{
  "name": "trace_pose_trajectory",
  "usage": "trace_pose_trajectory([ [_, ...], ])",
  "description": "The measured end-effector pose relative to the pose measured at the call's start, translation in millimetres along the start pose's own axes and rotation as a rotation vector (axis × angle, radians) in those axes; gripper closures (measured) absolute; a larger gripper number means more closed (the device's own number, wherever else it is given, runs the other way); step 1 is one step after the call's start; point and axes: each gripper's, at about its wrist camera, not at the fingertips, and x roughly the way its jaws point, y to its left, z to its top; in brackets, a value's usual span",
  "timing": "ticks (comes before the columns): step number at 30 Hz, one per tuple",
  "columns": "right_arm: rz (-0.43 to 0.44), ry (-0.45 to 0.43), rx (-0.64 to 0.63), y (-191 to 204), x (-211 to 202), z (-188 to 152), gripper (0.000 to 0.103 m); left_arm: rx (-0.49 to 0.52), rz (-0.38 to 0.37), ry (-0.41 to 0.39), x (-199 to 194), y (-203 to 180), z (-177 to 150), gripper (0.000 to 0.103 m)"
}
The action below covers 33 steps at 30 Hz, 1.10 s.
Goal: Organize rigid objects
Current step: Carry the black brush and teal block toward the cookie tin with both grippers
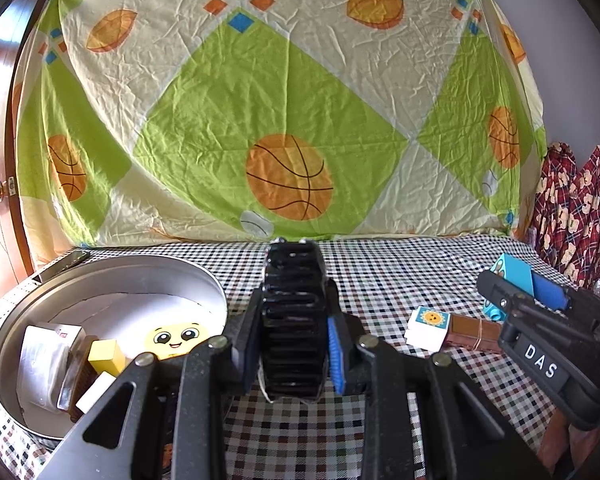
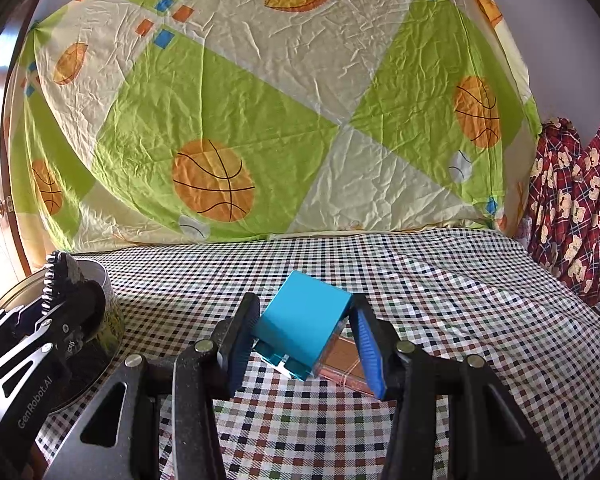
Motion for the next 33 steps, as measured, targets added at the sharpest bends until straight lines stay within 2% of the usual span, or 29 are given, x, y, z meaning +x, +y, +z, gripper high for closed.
trace_pose_trajectory([
  [21, 0.066, -0.016, -0.012, 22.8, -7.3, -1.5, 0.054, -0.032, 0.057, -0.039, -15.4, 26.7, -2.2, 0.076],
  [33, 0.120, -0.008, -0.034, 52.7, -6.0, -4.6, 0.054, -0.057, 0.079, -0.049, -21.8, 45.3, -4.3, 0.076],
])
